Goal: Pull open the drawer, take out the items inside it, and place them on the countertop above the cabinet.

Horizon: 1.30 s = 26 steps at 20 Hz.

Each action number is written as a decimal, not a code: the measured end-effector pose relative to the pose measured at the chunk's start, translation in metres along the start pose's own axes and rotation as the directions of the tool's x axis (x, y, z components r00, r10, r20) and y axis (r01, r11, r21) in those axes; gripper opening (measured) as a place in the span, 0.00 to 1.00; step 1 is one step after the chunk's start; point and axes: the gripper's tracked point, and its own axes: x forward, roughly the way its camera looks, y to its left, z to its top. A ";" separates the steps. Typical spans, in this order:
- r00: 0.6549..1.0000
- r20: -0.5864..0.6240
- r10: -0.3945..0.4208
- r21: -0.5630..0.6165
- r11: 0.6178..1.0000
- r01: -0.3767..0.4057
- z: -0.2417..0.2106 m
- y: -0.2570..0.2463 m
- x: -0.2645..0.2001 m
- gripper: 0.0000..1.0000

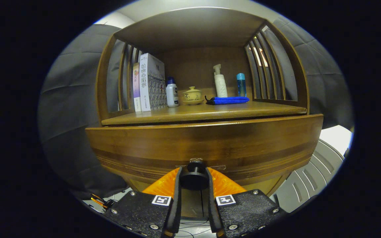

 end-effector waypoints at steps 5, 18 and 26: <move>1.000 0.004 0.008 -0.010 1.000 -0.008 -0.001 0.001 -0.003 0.35; 1.000 -0.006 0.017 -0.009 1.000 -0.017 -0.006 0.002 -0.006 0.35; 0.999 0.011 0.040 -0.040 0.998 -0.040 -0.004 0.002 -0.003 0.35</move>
